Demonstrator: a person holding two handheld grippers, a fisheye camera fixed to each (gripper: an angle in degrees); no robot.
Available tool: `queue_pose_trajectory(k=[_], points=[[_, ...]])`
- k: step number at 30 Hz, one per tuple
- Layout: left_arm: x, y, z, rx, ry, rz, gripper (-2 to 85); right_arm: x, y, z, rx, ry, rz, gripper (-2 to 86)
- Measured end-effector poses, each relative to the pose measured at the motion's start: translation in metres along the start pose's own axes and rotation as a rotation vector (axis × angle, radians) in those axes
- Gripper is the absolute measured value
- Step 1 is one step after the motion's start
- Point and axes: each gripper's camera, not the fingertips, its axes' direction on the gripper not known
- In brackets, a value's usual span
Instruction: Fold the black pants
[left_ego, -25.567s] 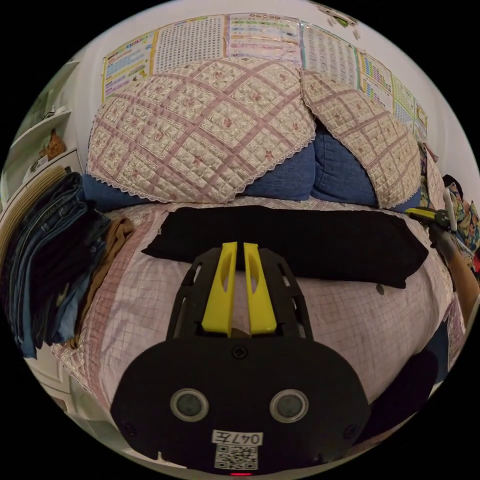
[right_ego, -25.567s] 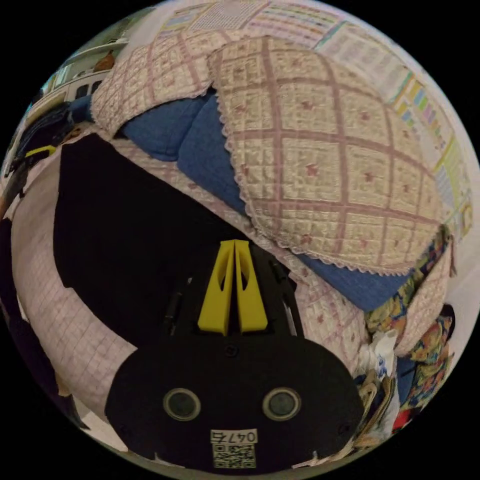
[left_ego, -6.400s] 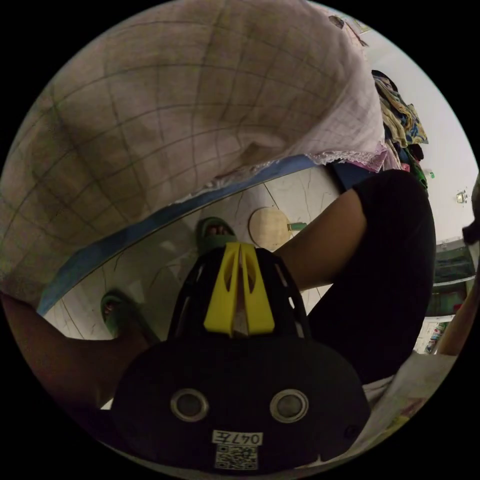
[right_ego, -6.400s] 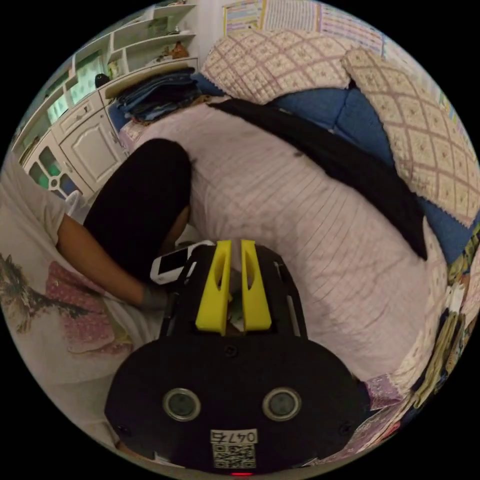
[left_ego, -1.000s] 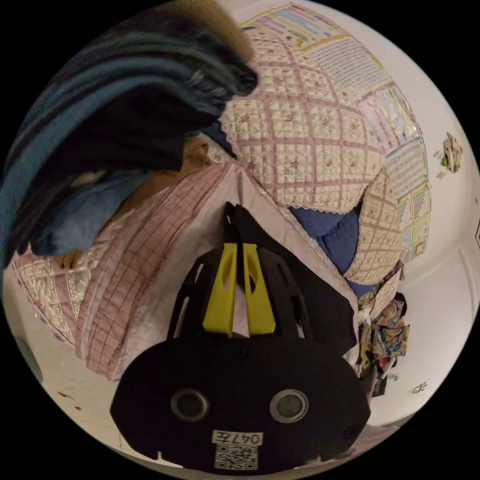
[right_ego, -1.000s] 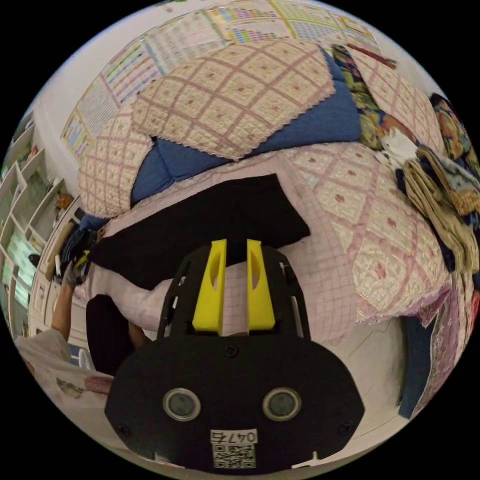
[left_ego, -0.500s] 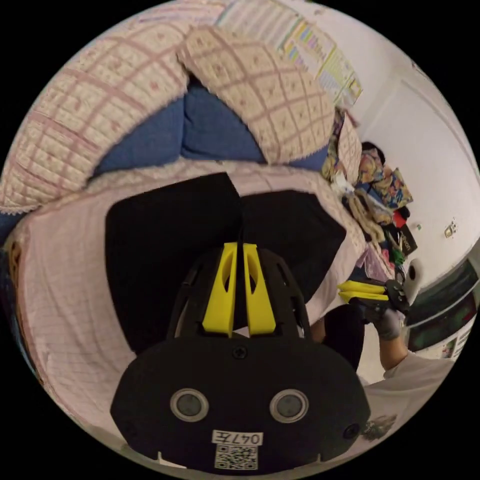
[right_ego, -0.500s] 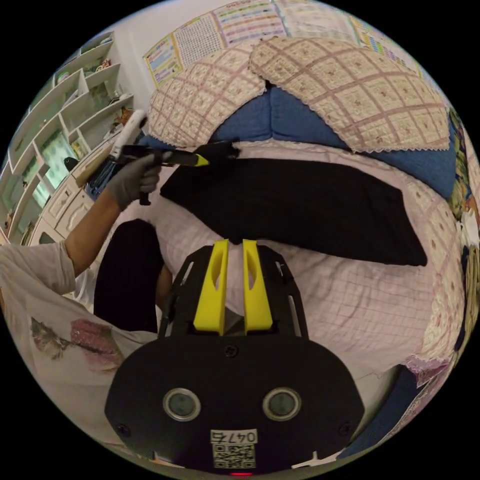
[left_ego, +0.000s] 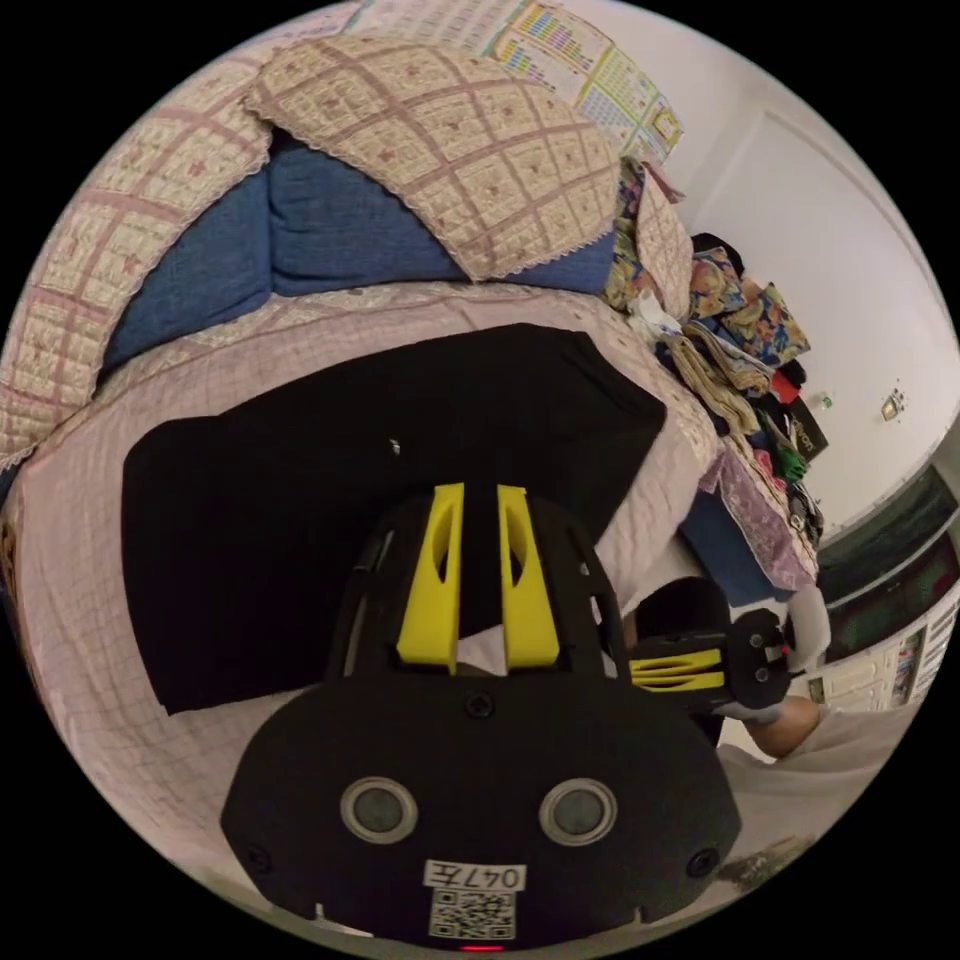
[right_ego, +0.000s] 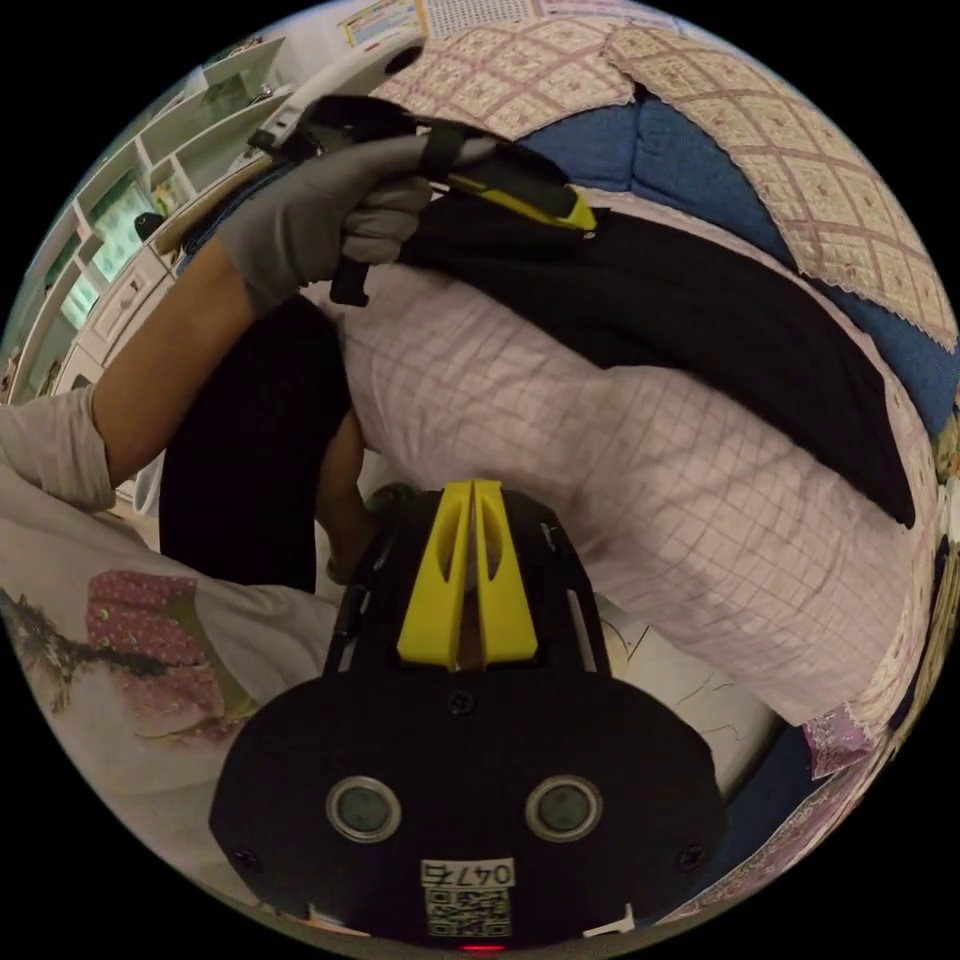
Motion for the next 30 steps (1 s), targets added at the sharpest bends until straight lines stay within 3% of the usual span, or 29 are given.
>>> queue_pose_trajectory(k=[4, 9, 13, 20, 24, 30], points=[[0.050, -0.027, -0.041, -0.017, 0.019, 0.063, 3.3, -0.055, -0.016, 0.026, -0.011, -0.007, -0.060, -0.7], [0.129, -0.016, -0.104, 0.039, -0.213, 0.088, -0.8, -0.103, -0.039, 0.069, -0.071, 0.011, -0.041, -0.7], [0.169, 0.013, -0.094, -0.013, -0.314, 0.055, -1.0, -0.135, -0.070, 0.113, -0.218, -0.019, -0.015, -1.1], [0.182, 0.034, -0.018, -0.369, -0.290, 0.034, -1.0, -0.202, -0.135, 0.196, -0.432, 0.056, -0.032, -1.2], [0.151, 0.021, 0.007, -0.593, -0.212, -0.159, -1.0, -0.239, -0.156, 0.251, -0.526, 0.083, -0.035, -1.3], [0.128, 0.004, 0.024, -0.792, -0.097, -0.390, -1.0, -0.292, -0.180, 0.323, -0.702, 0.085, -0.100, -1.2]])
